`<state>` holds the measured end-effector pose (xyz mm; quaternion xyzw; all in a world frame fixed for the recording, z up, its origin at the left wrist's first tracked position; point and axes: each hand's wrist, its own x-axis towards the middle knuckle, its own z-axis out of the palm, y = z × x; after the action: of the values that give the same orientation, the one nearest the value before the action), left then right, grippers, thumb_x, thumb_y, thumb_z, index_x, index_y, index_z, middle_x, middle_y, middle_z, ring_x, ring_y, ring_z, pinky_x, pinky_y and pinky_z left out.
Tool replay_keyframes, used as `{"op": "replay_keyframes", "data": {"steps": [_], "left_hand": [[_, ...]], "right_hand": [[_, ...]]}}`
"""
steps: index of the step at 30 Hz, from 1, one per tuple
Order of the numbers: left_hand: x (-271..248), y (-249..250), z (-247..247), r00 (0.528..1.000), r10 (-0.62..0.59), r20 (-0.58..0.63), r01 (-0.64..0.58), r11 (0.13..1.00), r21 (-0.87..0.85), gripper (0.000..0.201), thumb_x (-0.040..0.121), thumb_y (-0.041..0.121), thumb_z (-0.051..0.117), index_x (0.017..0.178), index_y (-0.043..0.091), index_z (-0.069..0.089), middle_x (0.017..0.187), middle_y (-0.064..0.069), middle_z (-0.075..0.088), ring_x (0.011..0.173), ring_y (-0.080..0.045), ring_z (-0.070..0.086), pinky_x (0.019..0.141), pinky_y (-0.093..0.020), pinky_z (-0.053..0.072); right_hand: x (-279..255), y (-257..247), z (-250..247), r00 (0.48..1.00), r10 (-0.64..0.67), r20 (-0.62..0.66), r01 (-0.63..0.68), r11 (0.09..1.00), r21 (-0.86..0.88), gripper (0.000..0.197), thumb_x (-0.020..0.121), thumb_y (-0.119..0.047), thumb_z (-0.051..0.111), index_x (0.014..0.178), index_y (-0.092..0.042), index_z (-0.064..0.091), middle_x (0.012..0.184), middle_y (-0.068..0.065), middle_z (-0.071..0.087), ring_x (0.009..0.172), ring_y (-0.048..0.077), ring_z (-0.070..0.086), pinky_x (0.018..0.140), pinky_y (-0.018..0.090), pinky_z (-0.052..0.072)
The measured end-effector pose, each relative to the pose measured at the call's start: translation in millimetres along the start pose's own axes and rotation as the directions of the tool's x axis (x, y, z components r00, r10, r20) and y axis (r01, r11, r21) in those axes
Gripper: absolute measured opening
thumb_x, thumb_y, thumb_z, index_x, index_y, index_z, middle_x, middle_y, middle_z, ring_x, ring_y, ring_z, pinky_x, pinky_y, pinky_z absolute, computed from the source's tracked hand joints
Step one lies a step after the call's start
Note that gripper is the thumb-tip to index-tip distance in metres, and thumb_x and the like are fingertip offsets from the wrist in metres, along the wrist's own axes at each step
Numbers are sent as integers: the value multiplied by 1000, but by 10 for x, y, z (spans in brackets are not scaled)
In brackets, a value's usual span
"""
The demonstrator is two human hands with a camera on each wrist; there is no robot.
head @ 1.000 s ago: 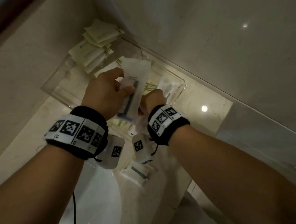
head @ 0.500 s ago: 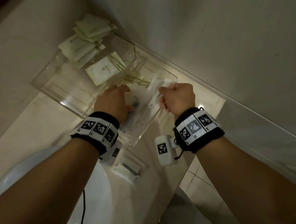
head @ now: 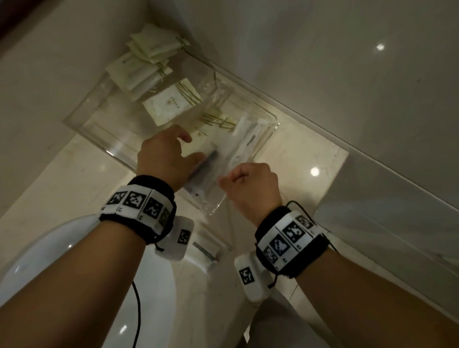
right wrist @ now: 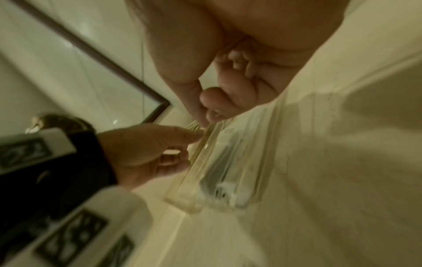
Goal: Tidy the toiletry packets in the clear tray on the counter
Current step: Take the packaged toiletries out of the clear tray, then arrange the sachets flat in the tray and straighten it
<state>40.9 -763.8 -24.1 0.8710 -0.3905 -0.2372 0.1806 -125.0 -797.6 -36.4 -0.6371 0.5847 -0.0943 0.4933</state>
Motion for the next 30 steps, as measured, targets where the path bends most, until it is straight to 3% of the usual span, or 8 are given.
{"op": "replay_keyframes", "data": {"steps": [3,5,10,13,16,20,24,30], "left_hand": [[-123,-105,-110,998,-47,-42,43,994,-104,25,82,43,75,97,26,65,76,6,59,76,-18,61,68,-30,47],[-208,-166,-172,995,-64,-73,53,988,-144,21,84,43,72,94,26,66,75,6,59,72,-15,60,65,-27,43],[-436,-346,-265,990,-98,-97,82,983,-162,19,85,43,69,93,26,68,72,8,58,76,-18,60,70,-30,47],[-600,-494,-279,991,-88,-100,71,984,-162,21,86,44,69,93,25,69,74,8,59,79,-19,61,76,-33,50],[-747,-623,-279,990,-99,-95,81,981,-177,23,87,46,68,95,24,71,81,5,61,80,-17,61,74,-29,48],[-855,-757,-295,988,-129,-81,111,974,-199,19,86,45,67,91,27,71,76,7,60,78,-18,61,69,-26,42],[-874,-821,-339,989,-124,-83,105,973,-205,19,87,44,66,92,27,70,79,6,60,79,-17,59,69,-25,39],[-881,-890,-409,988,-125,-91,99,964,-246,17,89,41,65,94,26,70,81,7,60,81,-16,59,71,-25,40]], "right_hand": [[-211,-17,161,984,-144,103,158,978,-139,25,78,-35,74,67,-14,68,61,-8,64,68,18,66,73,31,57],[-299,-14,299,961,-184,206,240,925,-295,23,80,-44,71,75,-21,68,72,-6,67,79,21,66,79,32,55],[-479,39,512,908,-143,395,368,722,-586,39,87,-51,61,111,-21,65,108,5,68,105,27,60,89,34,49],[-583,104,609,917,-128,378,372,620,-691,40,84,-50,63,111,-20,63,111,9,65,104,29,60,82,34,49],[-656,119,679,922,-97,374,352,613,-708,36,83,-45,64,106,-18,62,108,12,65,101,32,60,78,35,48],[-711,63,737,919,-70,388,348,606,-715,33,85,-37,63,111,-17,62,112,13,65,106,35,60,85,37,49],[-769,-18,770,903,-70,424,389,555,-736,39,90,-38,59,117,-11,51,118,16,61,110,37,59,89,40,48],[-791,-89,793,873,-79,481,456,482,-748,38,92,-38,56,118,-10,48,119,17,59,110,37,58,89,39,47]]}}
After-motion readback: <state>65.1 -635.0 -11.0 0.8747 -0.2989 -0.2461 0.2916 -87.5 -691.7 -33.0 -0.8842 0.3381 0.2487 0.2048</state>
